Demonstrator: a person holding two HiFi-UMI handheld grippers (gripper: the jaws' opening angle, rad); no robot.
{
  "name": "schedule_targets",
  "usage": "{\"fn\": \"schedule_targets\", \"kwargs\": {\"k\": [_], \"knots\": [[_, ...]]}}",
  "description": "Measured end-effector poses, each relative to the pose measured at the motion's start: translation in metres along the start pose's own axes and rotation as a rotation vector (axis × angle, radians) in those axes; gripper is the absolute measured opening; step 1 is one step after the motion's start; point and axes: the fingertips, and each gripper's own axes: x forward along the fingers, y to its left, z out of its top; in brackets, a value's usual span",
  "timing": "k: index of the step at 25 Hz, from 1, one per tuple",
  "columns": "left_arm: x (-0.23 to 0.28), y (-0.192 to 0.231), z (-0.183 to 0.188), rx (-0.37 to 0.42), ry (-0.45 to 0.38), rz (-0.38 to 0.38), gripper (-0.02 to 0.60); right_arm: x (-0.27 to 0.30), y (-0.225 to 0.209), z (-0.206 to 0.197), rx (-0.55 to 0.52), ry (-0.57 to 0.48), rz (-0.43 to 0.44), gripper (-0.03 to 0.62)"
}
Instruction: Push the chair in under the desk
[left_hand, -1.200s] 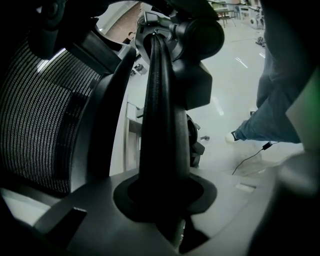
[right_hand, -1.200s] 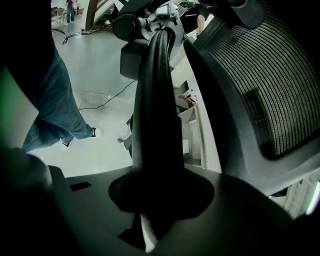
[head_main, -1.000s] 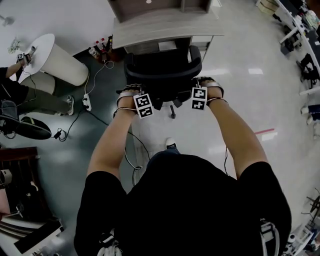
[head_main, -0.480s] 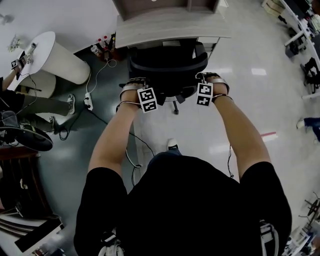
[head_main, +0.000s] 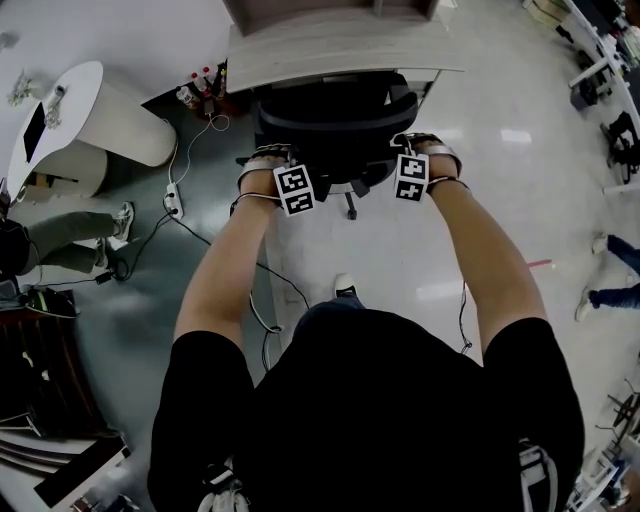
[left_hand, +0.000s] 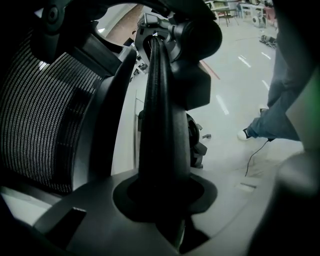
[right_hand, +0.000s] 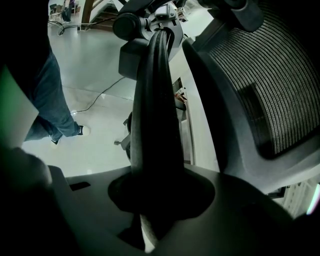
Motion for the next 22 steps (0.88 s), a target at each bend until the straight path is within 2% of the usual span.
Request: {"fn": "schedule_targets", "kwargs": {"k": [16, 18, 22], "knots": [[0.0041, 0.0042, 0.0011, -0.008, 0.0, 0.01, 0.097, 0.0054, -0.0081, -0.0018, 0.002, -0.003, -0.015, 0.108], [0.0043, 0.0051, 0.0005, -0.011, -0.001, 0.019, 0.102, 0.0065, -0.0095, -0.0021, 0.015, 0.007, -0.028, 0.122], [0.003, 0.0055, 0.0018, -0.017, -0.003, 0.04, 0.114, 0.0052, -0.0075, -0.0096, 0.051, 0.055, -0.03, 0.2]]}}
